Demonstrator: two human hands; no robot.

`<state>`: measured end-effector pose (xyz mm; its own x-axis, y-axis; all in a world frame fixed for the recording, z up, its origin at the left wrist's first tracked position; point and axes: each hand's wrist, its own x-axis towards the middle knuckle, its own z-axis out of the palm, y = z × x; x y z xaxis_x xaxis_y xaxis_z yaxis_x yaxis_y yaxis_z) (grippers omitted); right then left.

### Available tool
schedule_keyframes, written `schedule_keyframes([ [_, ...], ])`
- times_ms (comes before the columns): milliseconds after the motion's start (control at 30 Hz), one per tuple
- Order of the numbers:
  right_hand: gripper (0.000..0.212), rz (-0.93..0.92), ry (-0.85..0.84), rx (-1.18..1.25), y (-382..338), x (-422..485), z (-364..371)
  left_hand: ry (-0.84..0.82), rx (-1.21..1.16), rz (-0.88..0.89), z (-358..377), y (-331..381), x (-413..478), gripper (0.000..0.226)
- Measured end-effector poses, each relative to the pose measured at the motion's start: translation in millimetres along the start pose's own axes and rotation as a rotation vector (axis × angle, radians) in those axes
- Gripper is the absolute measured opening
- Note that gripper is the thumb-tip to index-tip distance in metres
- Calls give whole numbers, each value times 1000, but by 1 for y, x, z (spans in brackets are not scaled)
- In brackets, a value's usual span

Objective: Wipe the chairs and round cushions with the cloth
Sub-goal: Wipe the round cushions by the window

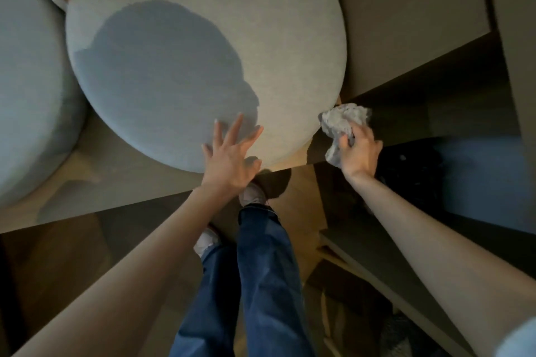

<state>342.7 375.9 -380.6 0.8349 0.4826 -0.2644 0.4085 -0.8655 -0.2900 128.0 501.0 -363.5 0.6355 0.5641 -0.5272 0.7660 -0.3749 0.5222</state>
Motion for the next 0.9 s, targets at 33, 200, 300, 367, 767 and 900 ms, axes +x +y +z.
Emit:
schedule_keyframes([
  [33,42,-18,-25,-19,2,11,4,-1,68,2,2,0,6,68],
  [200,45,-35,-91,-51,16,58,28,36,278,24,14,0,29,87],
  [300,47,-43,-90,-141,20,68,41,81,300,30,18,-2,35,92],
  [367,53,-29,-165,-168,21,68,48,94,303,25,19,-4,37,93],
  [767,48,-159,-354,-189,32,10,70,120,292,31,13,-2,42,91],
  [900,55,-289,-427,-172,41,-18,71,128,303,39,13,-3,42,90],
])
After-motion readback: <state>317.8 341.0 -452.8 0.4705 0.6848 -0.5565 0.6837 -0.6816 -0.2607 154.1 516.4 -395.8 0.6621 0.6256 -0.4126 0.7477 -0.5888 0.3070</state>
